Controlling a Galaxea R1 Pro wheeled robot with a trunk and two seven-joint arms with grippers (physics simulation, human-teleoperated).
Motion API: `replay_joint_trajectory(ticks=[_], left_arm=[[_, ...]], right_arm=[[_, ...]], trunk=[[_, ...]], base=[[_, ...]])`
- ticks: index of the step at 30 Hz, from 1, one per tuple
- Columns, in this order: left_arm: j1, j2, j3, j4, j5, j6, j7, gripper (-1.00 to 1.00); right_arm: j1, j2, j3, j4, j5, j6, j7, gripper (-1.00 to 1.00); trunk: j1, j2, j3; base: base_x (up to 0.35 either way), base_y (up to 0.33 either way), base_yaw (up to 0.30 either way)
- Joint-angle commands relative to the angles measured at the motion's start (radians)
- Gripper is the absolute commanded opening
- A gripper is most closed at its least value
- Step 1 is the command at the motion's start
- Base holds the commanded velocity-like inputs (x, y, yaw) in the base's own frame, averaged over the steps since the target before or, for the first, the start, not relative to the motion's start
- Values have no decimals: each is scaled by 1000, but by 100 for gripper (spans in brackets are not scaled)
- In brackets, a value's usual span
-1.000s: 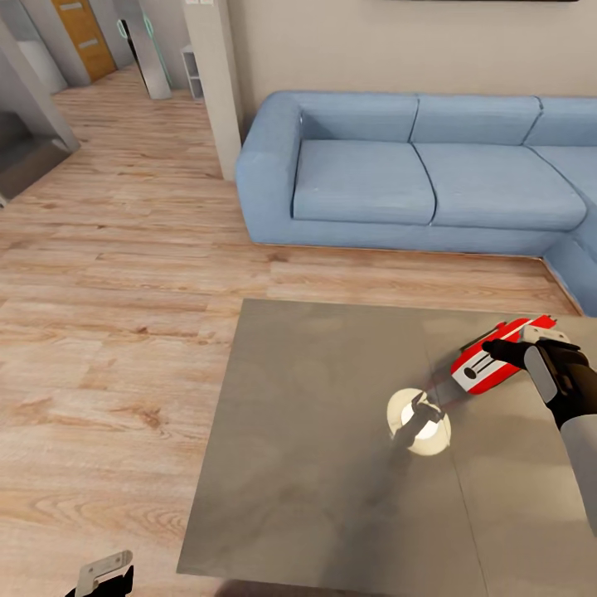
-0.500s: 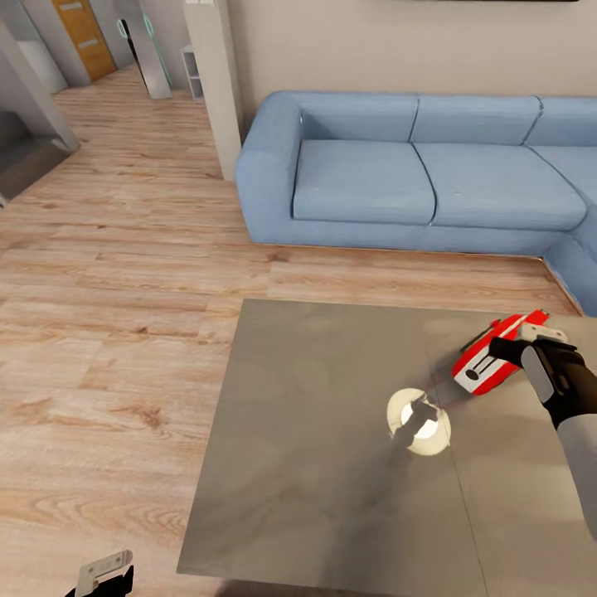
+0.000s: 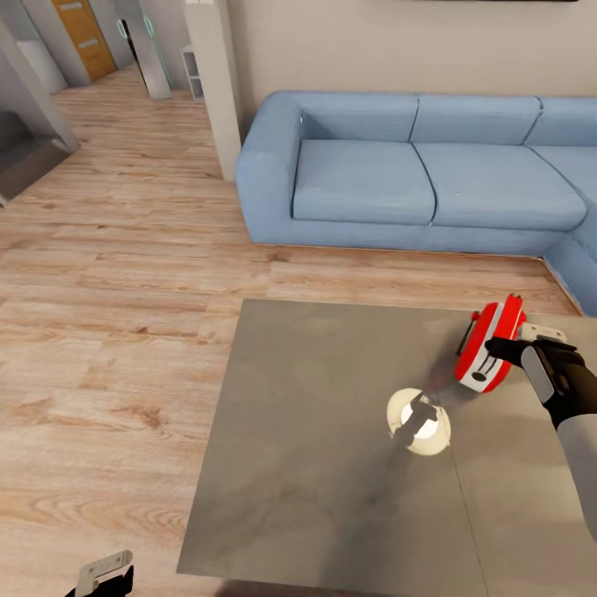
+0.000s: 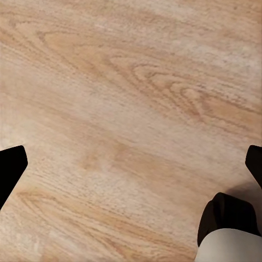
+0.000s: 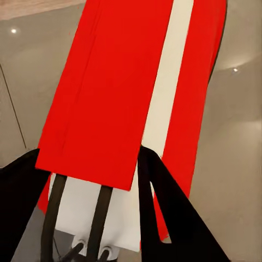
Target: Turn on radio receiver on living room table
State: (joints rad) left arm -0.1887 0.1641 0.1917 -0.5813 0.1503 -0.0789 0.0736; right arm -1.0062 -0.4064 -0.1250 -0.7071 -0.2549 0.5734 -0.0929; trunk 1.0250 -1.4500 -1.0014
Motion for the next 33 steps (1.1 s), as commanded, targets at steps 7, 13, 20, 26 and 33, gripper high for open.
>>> replay_joint_trajectory(ticks=[7, 13, 20, 26, 33], left_arm=[[0, 1, -1, 0, 3, 2, -7, 100], [0, 1, 0, 0, 3, 1, -8, 100], [0, 3, 0, -1, 9, 2, -9, 100], [0, 3, 2, -2, 26, 1, -9, 100], [0, 3, 2, -3, 28, 1, -9, 100]], right_arm=[[0, 0, 1, 0, 2, 0, -5, -100], [0, 0, 1, 0, 2, 0, -4, -100], [0, 0, 1, 0, 1, 2, 0, -100], [0, 4, 1, 0, 0, 2, 2, -100], [0, 7, 1, 0, 0, 2, 2, -100]], trunk=[[0, 0, 0], [0, 0, 0], [0, 0, 0], [0, 0, 0], [0, 0, 0]], base=[[0, 0, 0], [0, 0, 0], [0, 0, 0], [0, 0, 0], [0, 0, 0]])
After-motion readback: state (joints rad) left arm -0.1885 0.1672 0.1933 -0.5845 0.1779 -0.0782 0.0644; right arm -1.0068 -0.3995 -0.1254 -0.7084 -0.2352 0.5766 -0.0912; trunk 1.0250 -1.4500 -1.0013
